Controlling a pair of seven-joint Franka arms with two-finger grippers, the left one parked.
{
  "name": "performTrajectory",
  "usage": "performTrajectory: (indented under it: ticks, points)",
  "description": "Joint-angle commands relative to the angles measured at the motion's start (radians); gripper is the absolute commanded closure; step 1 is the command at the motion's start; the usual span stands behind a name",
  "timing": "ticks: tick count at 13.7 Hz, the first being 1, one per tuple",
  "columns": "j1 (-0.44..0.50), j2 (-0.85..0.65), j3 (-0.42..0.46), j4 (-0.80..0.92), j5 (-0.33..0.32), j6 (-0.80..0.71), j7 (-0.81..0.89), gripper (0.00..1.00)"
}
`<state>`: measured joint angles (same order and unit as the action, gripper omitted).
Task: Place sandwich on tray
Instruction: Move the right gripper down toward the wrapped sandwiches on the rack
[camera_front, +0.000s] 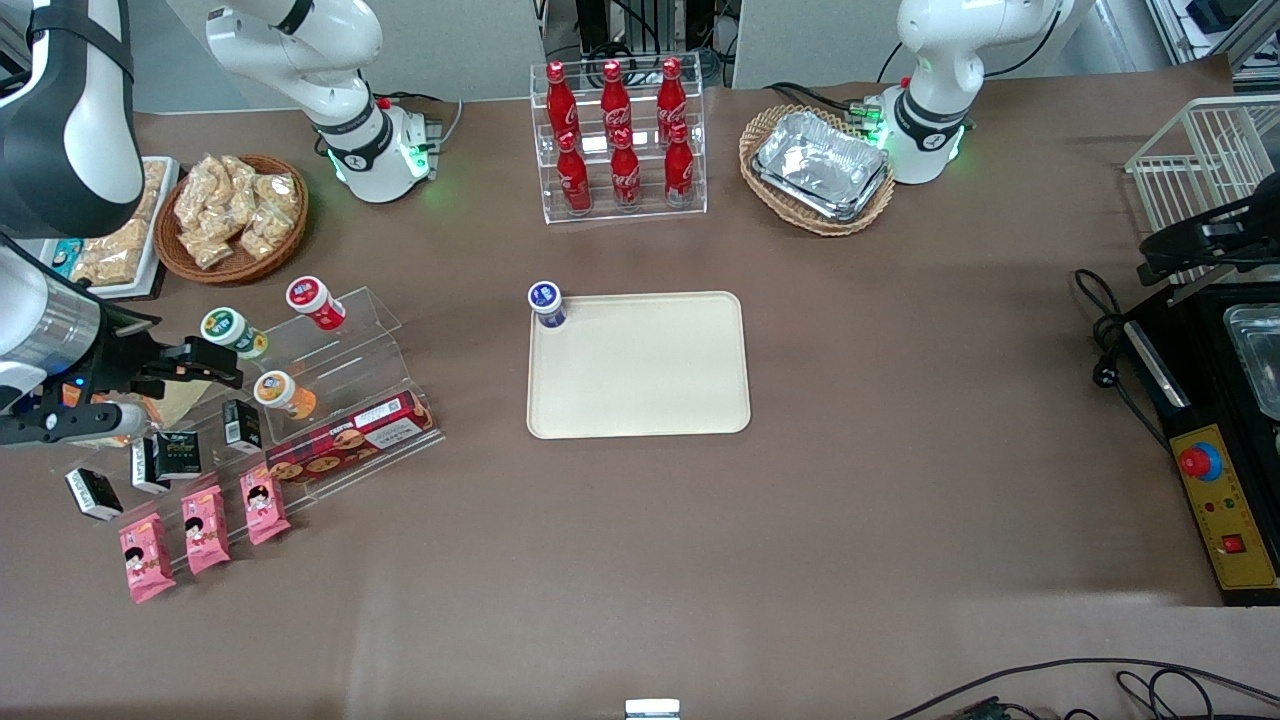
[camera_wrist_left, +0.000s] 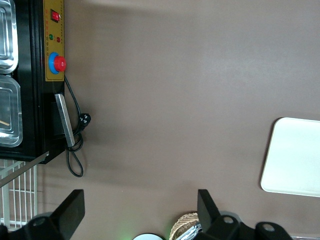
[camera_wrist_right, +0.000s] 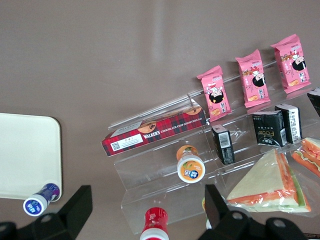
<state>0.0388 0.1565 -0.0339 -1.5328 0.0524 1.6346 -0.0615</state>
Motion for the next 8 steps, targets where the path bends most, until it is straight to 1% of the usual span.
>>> performTrajectory:
  ticks: [1, 4, 8]
  points:
    - [-0.011, -0.024, -0.004, 0.008, 0.023, -0.018, -0.012, 0.00]
    - [-0.019, -0.025, -0.012, 0.011, 0.017, -0.025, -0.015, 0.00]
    - [-0.027, -0.051, -0.069, 0.008, 0.024, -0.079, -0.026, 0.00]
